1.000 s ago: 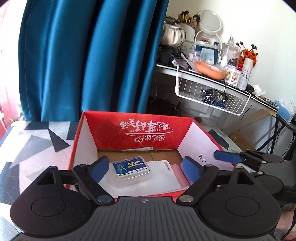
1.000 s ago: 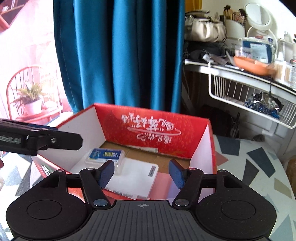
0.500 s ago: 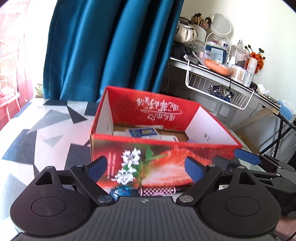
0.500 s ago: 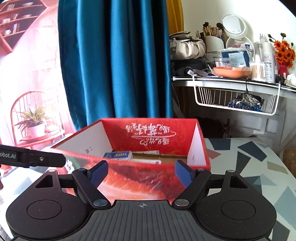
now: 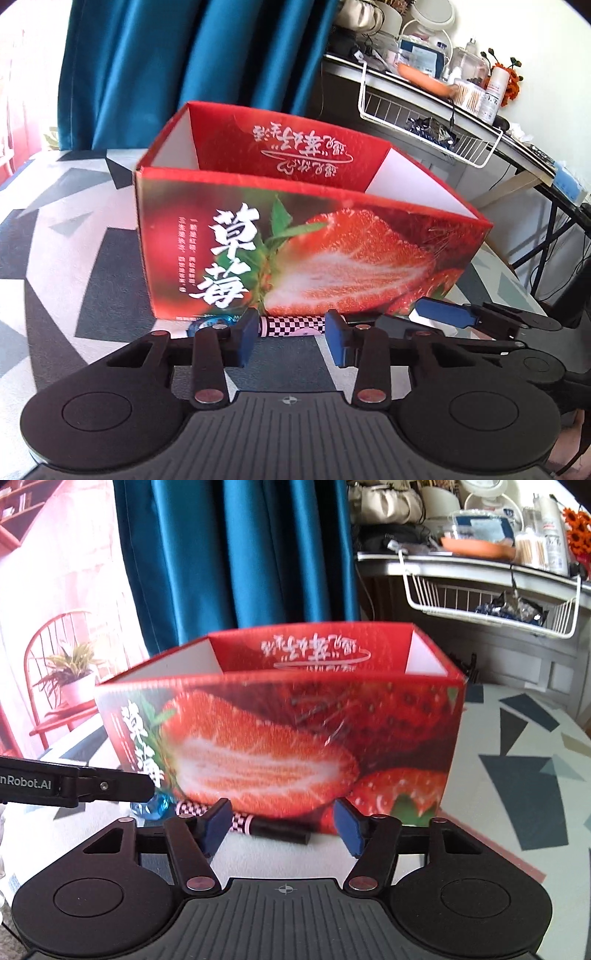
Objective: Organize rigid objects
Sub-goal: 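Withdraw the left gripper and move it to the black checkered marker, then grasp the black checkered marker with the left gripper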
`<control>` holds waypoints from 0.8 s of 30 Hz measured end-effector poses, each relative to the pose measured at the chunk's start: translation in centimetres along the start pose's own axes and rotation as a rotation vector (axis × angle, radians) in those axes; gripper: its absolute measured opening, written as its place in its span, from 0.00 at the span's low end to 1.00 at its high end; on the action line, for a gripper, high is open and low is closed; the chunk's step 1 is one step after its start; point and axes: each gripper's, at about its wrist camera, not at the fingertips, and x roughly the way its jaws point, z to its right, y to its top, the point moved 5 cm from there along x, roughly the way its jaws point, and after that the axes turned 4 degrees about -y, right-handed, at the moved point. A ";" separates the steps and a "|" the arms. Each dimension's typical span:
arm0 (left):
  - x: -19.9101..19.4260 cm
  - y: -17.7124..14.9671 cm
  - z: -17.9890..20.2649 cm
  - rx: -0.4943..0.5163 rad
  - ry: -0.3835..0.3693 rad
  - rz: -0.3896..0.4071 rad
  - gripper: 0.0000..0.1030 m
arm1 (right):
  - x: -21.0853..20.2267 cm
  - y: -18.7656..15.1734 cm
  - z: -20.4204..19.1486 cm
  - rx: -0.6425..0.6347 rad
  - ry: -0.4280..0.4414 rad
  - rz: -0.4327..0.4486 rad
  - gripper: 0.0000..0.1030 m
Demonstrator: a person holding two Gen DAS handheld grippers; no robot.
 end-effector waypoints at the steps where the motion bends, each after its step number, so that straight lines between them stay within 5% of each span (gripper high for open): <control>1: 0.4 -0.1 -0.1 -0.007 0.000 -0.007 0.41 | 0.3 -0.2 -0.1 0.001 0.000 -0.014 0.51; 7: 2.7 -0.3 -0.4 -0.028 0.006 -0.050 0.41 | 2.0 -1.1 0.1 0.020 -0.012 -0.076 0.41; 24: 4.7 -0.7 -0.9 -0.044 0.012 -0.077 0.41 | 4.0 -1.2 0.6 0.027 0.004 -0.126 0.38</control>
